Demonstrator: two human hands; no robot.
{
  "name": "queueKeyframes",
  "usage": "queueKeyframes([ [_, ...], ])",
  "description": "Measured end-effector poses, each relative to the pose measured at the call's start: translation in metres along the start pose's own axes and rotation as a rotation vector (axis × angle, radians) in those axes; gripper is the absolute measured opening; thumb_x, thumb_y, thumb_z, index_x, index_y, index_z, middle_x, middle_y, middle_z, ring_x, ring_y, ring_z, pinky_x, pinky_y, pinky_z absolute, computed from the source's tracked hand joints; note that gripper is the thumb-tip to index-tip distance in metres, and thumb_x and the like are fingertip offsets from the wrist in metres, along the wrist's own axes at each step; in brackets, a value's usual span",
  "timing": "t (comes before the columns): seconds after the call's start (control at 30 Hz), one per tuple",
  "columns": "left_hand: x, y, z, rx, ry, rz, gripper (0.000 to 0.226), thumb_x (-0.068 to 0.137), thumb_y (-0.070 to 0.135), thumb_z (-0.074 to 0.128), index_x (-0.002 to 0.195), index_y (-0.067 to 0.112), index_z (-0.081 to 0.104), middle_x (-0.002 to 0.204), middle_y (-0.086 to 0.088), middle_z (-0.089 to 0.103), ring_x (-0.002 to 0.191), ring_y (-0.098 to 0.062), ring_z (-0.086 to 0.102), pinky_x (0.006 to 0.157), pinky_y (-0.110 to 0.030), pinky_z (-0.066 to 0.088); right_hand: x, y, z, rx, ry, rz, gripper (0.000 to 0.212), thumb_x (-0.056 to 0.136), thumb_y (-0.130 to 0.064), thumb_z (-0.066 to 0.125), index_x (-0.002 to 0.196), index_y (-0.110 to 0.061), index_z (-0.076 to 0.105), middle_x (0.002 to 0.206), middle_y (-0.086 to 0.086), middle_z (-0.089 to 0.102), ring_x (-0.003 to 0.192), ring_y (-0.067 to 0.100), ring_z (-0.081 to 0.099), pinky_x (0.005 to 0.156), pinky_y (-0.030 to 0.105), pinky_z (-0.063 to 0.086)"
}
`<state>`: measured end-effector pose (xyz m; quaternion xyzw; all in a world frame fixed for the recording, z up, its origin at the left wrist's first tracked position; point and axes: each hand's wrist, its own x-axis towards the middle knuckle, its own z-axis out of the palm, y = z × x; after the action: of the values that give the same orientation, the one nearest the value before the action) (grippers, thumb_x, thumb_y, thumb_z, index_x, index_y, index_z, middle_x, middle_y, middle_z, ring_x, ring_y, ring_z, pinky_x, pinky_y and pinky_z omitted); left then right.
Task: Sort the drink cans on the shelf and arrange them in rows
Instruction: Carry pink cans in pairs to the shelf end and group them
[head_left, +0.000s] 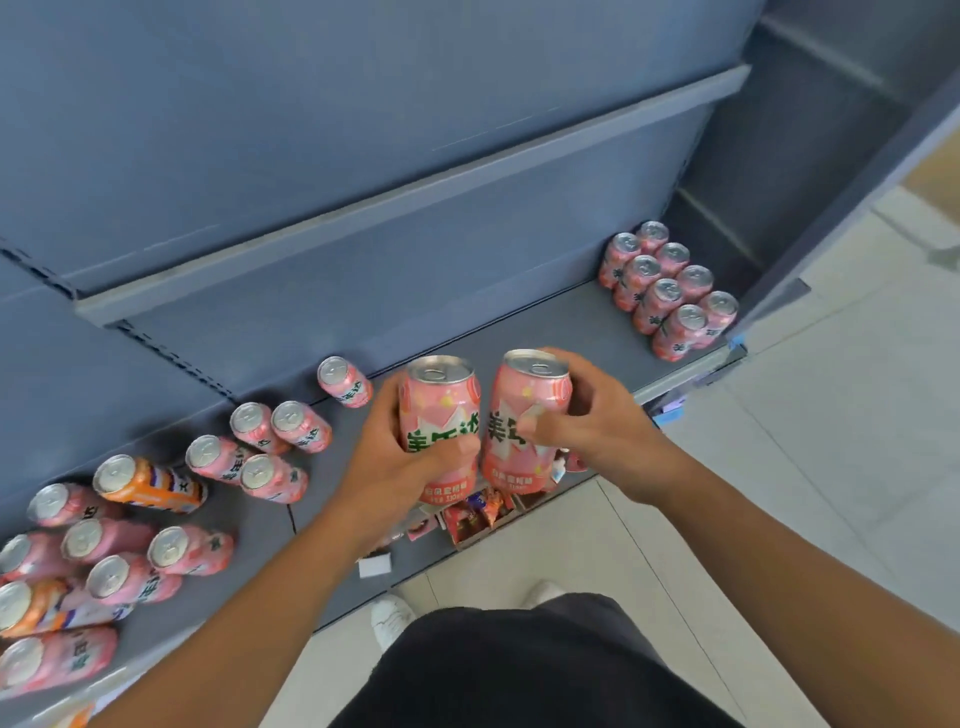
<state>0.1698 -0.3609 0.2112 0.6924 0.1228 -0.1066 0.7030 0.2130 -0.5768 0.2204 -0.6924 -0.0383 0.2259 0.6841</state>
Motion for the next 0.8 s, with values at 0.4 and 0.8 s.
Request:
queueKeyframes([
  [0.4, 0.059, 0.015, 0.105, 0.131, -0.275, 0.023, 0.063, 0.07, -0.005, 0.082, 0.118, 0.028, 0.059, 0.097, 0.012, 0.074, 0.089, -0.004, 0.07, 0.068, -0.016, 0.054, -0.009, 0.015, -0.104, 0.17, 0.328, 0.055, 0.057, 0.078, -0.035, 0.077, 0.127, -0.025, 0.05, 0.111, 0.007, 0.067, 0.097, 0.018, 0.07, 0.075, 0.03, 0.058],
  [0.8, 0.193, 0.018, 0.138, 0.247, -0.351, 0.047, 0.061, 0.071, 0.009, 0.088, 0.119, 0.037, 0.061, 0.11, 0.009, 0.072, 0.099, -0.012, 0.069, 0.079, -0.022, 0.055, 0.079, -0.009, -0.176, -0.096, 0.36, 0.003, 0.048, 0.082, -0.025, 0.081, 0.121, -0.031, 0.053, 0.104, -0.014, 0.068, 0.099, 0.007, 0.067, 0.08, 0.022, 0.057],
])
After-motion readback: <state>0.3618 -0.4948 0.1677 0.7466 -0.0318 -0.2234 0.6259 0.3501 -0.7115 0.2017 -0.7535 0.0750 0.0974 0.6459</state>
